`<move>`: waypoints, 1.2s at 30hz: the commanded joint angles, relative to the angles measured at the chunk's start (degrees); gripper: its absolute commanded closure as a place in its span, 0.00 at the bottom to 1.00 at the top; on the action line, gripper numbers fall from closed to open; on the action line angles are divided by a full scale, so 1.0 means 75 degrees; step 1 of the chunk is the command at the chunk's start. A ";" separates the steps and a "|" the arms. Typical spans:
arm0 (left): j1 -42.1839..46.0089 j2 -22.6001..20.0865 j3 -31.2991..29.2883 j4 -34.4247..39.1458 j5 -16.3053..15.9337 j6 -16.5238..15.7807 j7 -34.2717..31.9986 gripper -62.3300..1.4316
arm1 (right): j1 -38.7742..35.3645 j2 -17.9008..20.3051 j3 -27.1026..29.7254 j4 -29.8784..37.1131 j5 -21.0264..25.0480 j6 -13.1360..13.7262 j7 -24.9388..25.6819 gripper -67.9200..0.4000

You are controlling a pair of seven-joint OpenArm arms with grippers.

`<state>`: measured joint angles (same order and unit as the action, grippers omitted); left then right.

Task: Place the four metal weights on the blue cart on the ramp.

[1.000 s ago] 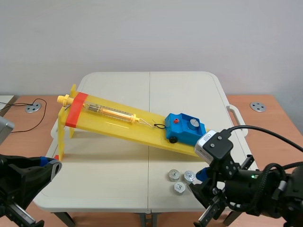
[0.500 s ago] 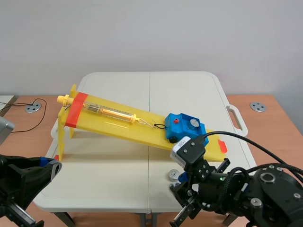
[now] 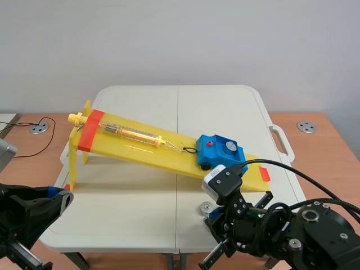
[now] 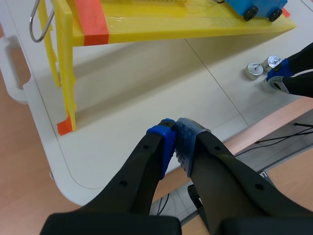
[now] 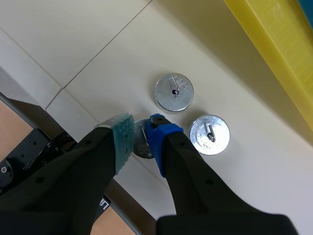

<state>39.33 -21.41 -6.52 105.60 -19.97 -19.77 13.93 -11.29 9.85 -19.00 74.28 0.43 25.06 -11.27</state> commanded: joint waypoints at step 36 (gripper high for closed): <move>-0.0085 -0.0029 -0.0076 0.0554 -0.0391 -0.0221 -0.0650 0.93 | -0.1084 0.0475 0.3241 0.4631 0.4345 -0.0143 -0.0449 0.99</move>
<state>39.33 -21.41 -6.52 105.60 -19.97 -19.77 13.93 -24.45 14.06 4.21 105.41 28.86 23.75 -20.95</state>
